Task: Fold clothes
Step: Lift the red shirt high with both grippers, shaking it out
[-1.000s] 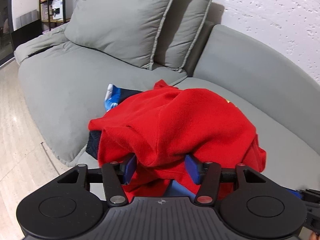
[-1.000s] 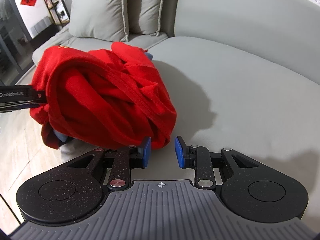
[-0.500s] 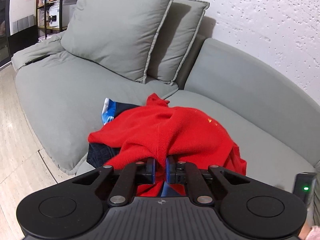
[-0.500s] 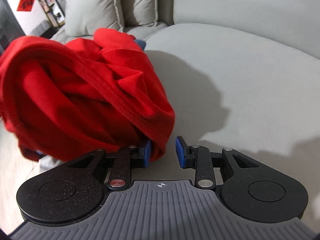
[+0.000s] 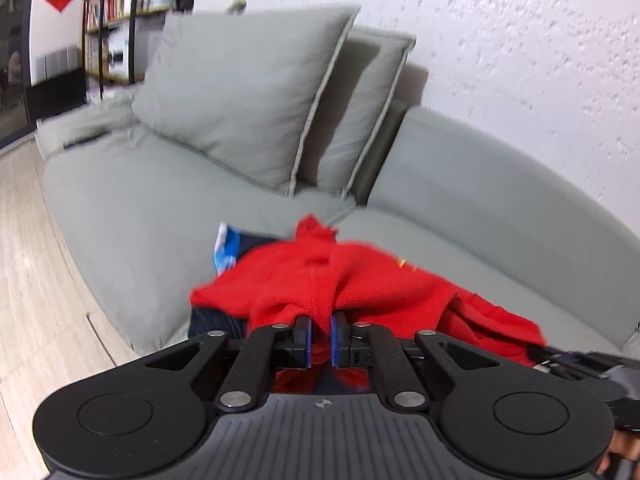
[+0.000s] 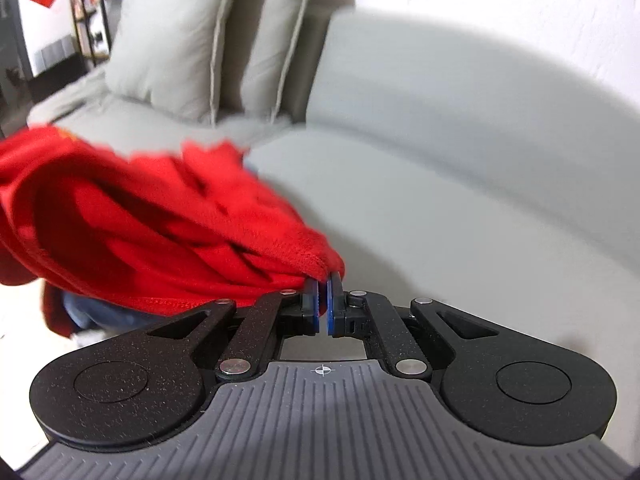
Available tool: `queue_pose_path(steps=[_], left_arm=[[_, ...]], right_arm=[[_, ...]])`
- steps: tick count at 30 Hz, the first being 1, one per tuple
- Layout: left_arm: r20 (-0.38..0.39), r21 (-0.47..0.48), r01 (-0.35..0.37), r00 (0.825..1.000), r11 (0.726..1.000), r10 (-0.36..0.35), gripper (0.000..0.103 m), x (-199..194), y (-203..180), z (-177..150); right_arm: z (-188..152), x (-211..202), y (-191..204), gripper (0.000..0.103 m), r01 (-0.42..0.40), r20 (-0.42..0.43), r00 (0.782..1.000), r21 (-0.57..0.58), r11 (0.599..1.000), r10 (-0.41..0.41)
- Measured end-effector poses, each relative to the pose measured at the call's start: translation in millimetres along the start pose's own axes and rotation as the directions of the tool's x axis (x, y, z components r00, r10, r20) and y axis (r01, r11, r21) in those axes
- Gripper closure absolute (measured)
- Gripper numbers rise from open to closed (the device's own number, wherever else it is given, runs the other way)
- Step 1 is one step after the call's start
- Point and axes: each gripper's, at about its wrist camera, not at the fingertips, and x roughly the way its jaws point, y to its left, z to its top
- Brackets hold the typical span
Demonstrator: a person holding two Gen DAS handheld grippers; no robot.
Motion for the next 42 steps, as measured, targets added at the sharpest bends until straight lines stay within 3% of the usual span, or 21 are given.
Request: queue_pose_path(steps=[8, 11, 15, 16, 20, 22, 24, 27, 30, 34, 38, 42], left_arm=[[0.162, 0.003, -0.001, 0.987, 1.0, 0.0, 0.096, -66, 0, 32], [0.257, 0.034, 0.007, 0.966, 0.999, -0.015, 0.096, -96, -8, 53], [0.38, 0.091, 0.016, 0.924, 0.996, -0.05, 0.097, -139, -32, 81], [0.389, 0.095, 0.021, 0.92, 0.995, -0.057, 0.097, -143, -34, 84], [0.497, 0.165, 0.045, 0.859, 0.985, -0.123, 0.097, -183, -66, 110], [0.553, 0.198, 0.065, 0.817, 0.978, -0.166, 0.097, -205, -82, 124], [0.58, 0.214, 0.094, 0.789, 0.972, -0.204, 0.097, -217, -93, 133], [0.622, 0.242, 0.15, 0.735, 0.959, -0.272, 0.097, -236, -113, 147], [0.624, 0.274, 0.227, 0.697, 0.935, -0.352, 0.096, -251, -125, 149], [0.574, 0.35, 0.31, 0.674, 0.884, -0.464, 0.096, -254, -141, 138], [0.459, 0.439, 0.392, 0.676, 0.809, -0.577, 0.096, -242, -154, 115], [0.324, 0.508, 0.454, 0.687, 0.732, -0.65, 0.096, -215, -175, 96]], right_arm=[[42, -101, 10, 0.102, 0.006, 0.208, 0.978, -0.041, 0.999, 0.003], [60, -135, 11, 0.102, 0.017, 0.278, 0.96, -0.057, 0.998, 0.0], [78, -182, 12, 0.103, 0.063, 0.376, 0.926, -0.089, 0.994, -0.025], [82, -196, 11, 0.103, 0.078, 0.405, 0.914, -0.092, 0.993, -0.034], [100, -259, 4, 0.103, 0.147, 0.519, 0.851, -0.095, 0.985, -0.077], [109, -289, -3, 0.103, 0.176, 0.561, 0.821, -0.081, 0.981, -0.101], [117, -327, -13, 0.103, 0.219, 0.617, 0.774, -0.054, 0.974, -0.14], [129, -387, -32, 0.103, 0.287, 0.696, 0.687, 0.005, 0.958, -0.209], [138, -452, -49, 0.103, 0.358, 0.762, 0.583, 0.069, 0.931, -0.281], [138, -521, -64, 0.103, 0.454, 0.798, 0.498, 0.095, 0.886, -0.341], [119, -560, -68, 0.103, 0.558, 0.793, 0.476, 0.062, 0.827, -0.381], [89, -569, -77, 0.103, 0.641, 0.748, 0.503, 0.013, 0.768, -0.433]])
